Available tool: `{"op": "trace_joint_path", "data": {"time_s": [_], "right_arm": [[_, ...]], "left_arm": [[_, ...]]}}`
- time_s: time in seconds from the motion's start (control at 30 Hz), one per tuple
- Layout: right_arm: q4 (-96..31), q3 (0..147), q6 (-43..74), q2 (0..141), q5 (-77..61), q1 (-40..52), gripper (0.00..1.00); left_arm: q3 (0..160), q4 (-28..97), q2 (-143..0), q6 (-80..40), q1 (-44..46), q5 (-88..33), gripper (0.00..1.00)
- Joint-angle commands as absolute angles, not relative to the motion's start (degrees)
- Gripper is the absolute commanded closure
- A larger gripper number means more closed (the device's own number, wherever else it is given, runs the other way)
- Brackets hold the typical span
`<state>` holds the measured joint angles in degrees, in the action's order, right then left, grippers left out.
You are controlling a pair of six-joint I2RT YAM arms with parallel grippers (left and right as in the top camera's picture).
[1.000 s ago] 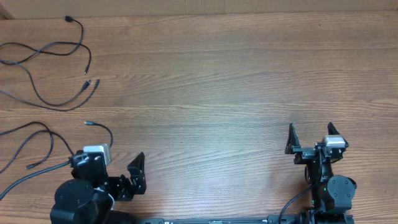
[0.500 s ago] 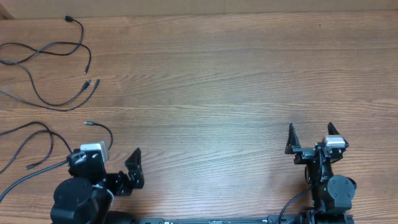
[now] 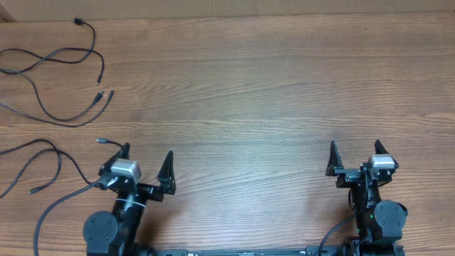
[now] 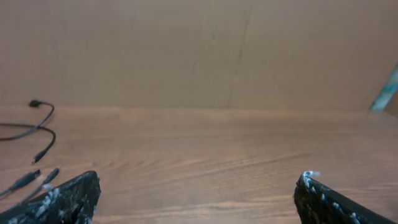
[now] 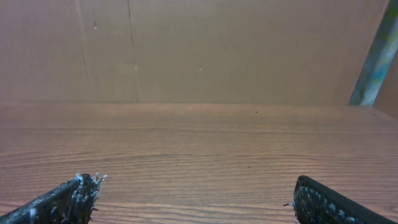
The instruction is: Untangle cables
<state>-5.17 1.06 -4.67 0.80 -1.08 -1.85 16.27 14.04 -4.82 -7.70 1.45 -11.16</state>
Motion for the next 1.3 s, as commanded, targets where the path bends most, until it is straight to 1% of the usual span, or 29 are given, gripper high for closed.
{"op": "trace_joint_path", "data": {"time_s": [0.0, 0.27, 0.47, 0.6, 0.73, 0.83, 0.97, 1.1, 1.27], "right_arm": [[-4.8, 0.5, -4.3, 0.2, -0.7, -2.0, 0.00], [-4.8, 0.5, -4.3, 0.2, -0.7, -2.0, 0.00], [-4.8, 0.5, -4.3, 0.2, -0.7, -2.0, 0.00], [-4.8, 0.5, -4.3, 0.2, -0.7, -2.0, 0.00], [-4.8, 0.5, -4.3, 0.2, -0.7, -2.0, 0.00], [-4.8, 0.5, -4.3, 0.2, -0.7, -2.0, 0.00], [-4.9, 0.5, -4.3, 0.2, -0.7, -2.0, 0.00], [-4.8, 0.5, -4.3, 0.2, -0.7, -2.0, 0.00], [-4.8, 0.5, -4.3, 0.2, -0.7, -2.0, 0.00]], "left_arm": [[12.2, 11.1, -2.1, -6.9, -0.6, -13.2, 0.00], [6.2, 6.6, -0.2, -6.9, -1.7, -12.3, 0.00], [2.7, 3.1, -0.2, -11.7, -1.8, -8.4, 0.00], [0.2, -0.6, -0.2, -11.9, -1.8, -7.0, 0.00], [0.3, -0.1, -0.2, -11.2, -1.8, -5.5, 0.01], [0.3, 0.5, -0.2, -8.3, -1.8, -5.5, 0.01], [0.3, 4.3, -0.2, -5.1, -1.8, -4.7, 0.00], [0.3, 4.3, -0.2, -1.9, -0.9, -3.4, 0.01], [0.3, 4.6, -0.2, -1.8, -0.3, 0.1, 0.00]]}}
